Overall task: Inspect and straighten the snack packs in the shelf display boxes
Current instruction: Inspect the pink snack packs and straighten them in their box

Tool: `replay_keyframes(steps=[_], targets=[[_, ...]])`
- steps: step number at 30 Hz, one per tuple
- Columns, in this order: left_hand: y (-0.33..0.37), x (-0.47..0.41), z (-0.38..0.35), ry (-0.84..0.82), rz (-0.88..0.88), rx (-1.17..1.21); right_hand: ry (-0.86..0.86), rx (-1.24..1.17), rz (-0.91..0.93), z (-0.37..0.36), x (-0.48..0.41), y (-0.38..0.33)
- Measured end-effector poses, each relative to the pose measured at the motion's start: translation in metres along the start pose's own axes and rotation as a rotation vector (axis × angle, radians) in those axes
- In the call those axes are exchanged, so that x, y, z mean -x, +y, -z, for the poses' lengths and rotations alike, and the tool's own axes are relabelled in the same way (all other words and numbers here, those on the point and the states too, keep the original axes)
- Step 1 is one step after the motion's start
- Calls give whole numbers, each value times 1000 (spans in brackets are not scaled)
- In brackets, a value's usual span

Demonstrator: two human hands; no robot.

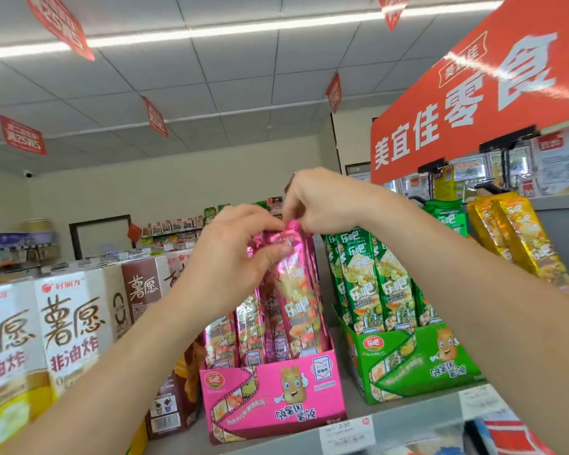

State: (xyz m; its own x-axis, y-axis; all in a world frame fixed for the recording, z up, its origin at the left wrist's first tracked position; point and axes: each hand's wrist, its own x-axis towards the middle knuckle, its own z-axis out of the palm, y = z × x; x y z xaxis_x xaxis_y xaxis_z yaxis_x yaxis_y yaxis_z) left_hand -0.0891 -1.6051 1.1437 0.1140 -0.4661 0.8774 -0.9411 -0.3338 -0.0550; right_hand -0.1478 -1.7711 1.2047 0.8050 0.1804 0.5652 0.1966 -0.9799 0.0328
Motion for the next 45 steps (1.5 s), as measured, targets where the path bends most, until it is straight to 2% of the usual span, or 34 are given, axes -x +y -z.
replay_keyframes(steps=[2,6,7,10,11,12,15,18,23,29,31,34,36,41,43,45], targets=[[1,2,0,-82,-20,-59,-133,-5,-3,0,2,2],[5,2,-2,-239,26,-75,-292,-265,-64,16,4,7],[5,1,-2,-248,20,-96,-245,-278,-80,19,3,10],[4,0,-1,-284,80,-65,60,-190,-101,18,-7,13],[4,0,0,-282,100,-28,88,-125,-105,17,-10,14],[3,1,0,-282,104,13,33,-55,-118,14,-14,14],[-1,4,0,-271,86,38,-301,155,-198,3,-24,11],[-4,4,0,-241,73,-13,-418,312,-221,-1,-31,4],[-6,7,3,-220,58,-41,-354,327,-201,-2,-28,-6],[-9,9,4,-237,64,-60,-144,272,-144,-5,-20,-6],[-9,10,3,-226,68,-45,-47,194,-150,1,-18,-2],[-9,11,1,-191,63,-38,257,66,-181,11,-16,6],[-8,13,-5,-178,57,-87,549,-63,-177,11,-15,6],[-4,16,-14,-98,107,-87,1462,-418,-20,11,-2,-3],[-2,12,-14,-88,122,-103,1624,-473,74,16,6,-1],[0,6,-13,-91,169,-87,1687,-515,130,21,17,0]])
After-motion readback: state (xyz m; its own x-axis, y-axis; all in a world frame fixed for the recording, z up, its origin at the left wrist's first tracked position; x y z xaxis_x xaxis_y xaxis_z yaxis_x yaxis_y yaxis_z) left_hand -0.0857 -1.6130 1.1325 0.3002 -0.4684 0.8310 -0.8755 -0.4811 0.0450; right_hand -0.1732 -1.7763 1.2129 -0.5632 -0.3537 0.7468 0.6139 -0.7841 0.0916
